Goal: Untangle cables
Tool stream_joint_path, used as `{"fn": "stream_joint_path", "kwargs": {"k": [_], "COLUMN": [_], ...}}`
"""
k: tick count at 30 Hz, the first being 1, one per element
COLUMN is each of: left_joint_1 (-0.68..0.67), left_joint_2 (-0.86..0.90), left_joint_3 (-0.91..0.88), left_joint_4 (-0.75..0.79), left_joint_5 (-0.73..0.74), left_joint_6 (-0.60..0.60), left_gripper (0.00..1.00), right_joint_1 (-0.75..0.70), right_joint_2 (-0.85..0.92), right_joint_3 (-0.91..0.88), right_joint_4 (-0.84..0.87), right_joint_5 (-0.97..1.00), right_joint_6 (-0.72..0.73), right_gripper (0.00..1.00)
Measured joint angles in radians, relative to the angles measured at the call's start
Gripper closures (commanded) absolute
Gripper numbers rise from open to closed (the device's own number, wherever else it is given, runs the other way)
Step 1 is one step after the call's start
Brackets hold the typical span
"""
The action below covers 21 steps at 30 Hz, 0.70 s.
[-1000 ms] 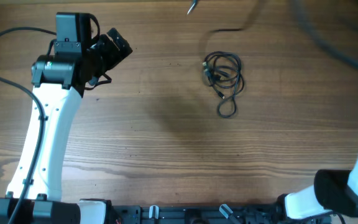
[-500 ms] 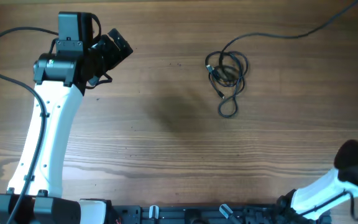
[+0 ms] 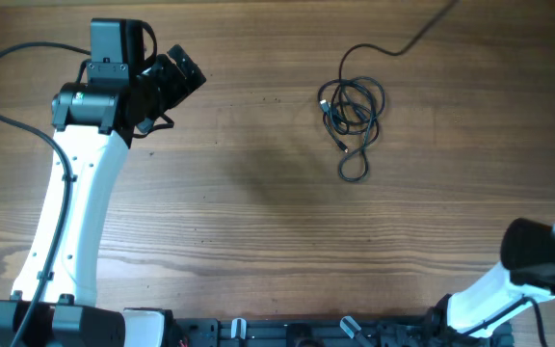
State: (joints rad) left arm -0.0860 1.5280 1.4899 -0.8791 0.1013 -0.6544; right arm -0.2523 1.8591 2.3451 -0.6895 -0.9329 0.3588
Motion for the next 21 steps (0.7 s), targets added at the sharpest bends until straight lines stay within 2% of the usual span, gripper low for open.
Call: {"fn": "stream_joint_path", "kwargs": {"k": [4, 8, 11, 16, 21], "left_joint_1": [0.0, 0.0, 0.0, 0.0, 0.0], "left_joint_2": [0.0, 0.0, 0.0, 0.0, 0.0], "left_joint_3": [0.0, 0.0, 0.0, 0.0, 0.0], "left_joint_4": [-0.001, -0.004, -0.004, -0.004, -0.004], "left_joint_5": [0.0, 0.0, 0.0, 0.0, 0.0], "left_joint_6": [0.0, 0.003, 0.004, 0.006, 0.006], "left_gripper": [0.03, 0.02, 0.02, 0.02, 0.02], "right_joint_1": [0.123, 0.188, 0.213, 0.219, 0.219], "right_joint_2": [-0.014, -0.014, -0.022, -0.031, -0.031], "right_joint_3": [0.001, 0.001, 0.003, 0.003, 0.005], "right_joint_4": [0.267, 0.608, 0.769, 0.818, 0.633], "right_joint_5": [-0.053, -0.069, -0.051, 0.048, 0.126], "right_joint_6": [0.12, 0.325, 0.465, 0.629, 0.677], "right_gripper": [0.96, 0.96, 0.96, 0.96, 0.96]}}
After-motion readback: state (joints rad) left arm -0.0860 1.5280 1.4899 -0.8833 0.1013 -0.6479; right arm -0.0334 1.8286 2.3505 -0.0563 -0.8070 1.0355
